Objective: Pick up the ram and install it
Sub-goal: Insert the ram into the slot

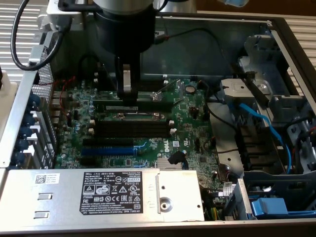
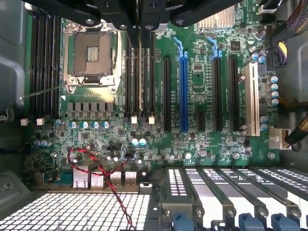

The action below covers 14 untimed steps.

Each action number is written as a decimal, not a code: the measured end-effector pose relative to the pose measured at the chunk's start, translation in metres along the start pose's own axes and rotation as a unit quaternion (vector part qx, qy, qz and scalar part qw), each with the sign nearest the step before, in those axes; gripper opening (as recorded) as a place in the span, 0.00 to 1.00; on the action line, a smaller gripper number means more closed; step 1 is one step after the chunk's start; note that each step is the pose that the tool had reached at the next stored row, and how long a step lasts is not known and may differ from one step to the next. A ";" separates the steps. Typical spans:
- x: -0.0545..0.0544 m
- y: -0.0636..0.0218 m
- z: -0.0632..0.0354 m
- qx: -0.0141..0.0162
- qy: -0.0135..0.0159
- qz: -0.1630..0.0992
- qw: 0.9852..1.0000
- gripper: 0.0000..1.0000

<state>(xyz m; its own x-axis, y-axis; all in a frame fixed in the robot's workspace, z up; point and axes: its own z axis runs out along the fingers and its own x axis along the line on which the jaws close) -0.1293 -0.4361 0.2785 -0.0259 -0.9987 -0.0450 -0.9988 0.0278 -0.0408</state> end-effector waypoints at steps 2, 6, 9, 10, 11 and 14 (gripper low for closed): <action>0.000 0.0001 0.0018 -0.001 0.000 0.000 1.000 0.12; 0.002 0.0001 0.0043 -0.002 0.000 -0.002 1.000 0.12; 0.003 -0.0002 0.0062 -0.005 0.000 -0.003 1.000 0.12; 0.003 -0.0006 0.0070 -0.006 0.000 -0.004 1.000 0.12; 0.003 -0.0012 0.0078 -0.007 0.000 -0.005 1.000 0.12; 0.003 -0.0023 0.0090 -0.010 0.000 -0.007 1.000 0.12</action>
<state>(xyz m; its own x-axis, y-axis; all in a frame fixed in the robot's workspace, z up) -0.1267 -0.4383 0.2695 -0.0116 -0.9989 -0.0444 -0.9997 0.0126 -0.0215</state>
